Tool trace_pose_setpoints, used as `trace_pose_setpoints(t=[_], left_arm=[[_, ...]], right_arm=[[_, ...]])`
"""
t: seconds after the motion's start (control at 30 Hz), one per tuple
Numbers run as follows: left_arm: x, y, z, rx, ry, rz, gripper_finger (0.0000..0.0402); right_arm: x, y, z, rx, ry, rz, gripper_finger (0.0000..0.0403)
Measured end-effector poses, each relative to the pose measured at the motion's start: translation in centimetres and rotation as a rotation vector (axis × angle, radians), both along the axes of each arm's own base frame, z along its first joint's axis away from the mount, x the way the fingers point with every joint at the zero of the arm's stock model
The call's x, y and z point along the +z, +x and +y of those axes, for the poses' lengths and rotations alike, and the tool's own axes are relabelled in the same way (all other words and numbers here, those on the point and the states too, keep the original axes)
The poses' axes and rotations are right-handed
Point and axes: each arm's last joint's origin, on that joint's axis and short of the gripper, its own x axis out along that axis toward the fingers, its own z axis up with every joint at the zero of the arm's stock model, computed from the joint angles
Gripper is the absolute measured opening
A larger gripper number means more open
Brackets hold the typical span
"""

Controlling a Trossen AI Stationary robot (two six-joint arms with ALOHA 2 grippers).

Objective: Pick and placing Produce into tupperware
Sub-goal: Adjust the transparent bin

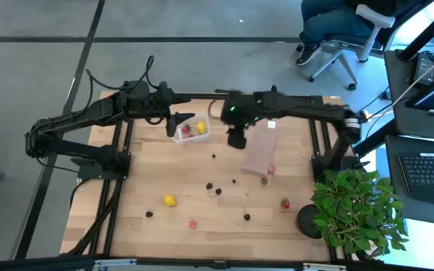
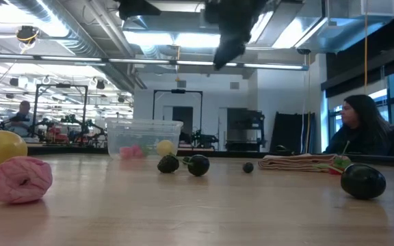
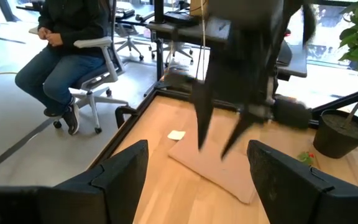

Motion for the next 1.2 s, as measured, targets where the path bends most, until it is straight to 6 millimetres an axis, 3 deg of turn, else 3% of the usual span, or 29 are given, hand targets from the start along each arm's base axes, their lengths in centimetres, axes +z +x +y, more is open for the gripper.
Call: trace_pose_setpoints(t=[0.17,0.27,0.37,0.57,0.8,0.93,1.2], left_arm=[[-0.6,0.9,-0.2,-0.131,0.051,0.041,0.0267],[-1.7,2.7,-0.4,-0.199,0.116,0.101,0.0267],[-3.7,5.0,-0.6,-0.242,0.142,0.189,0.0267],[-8.1,9.2,-0.9,-0.325,0.161,0.335,0.0263],[-12.8,12.2,-1.7,-0.333,0.142,0.481,0.0234],[-15.5,13.5,-2.1,-0.325,0.026,0.543,0.022],[-20.0,14.9,-2.7,-0.277,0.0,0.685,0.0198]], right_arm=[[4.2,-4.8,0.2,-0.034,-0.043,-0.193,0.0155],[4.9,-7.6,0.4,-0.046,-0.071,-0.302,0.0155],[4.9,-10.1,0.9,-0.055,-0.101,-0.421,0.0155],[2.2,-13.3,1.6,-0.135,-0.096,-0.572,0.0155],[-1.2,-15.0,2.1,-0.217,-0.014,-0.601,0.0155],[-2.4,-15.1,2.1,-0.237,0.01,-0.578,0.0155],[-2.5,-15.1,2.1,-0.23,0.003,-0.59,0.0155]])
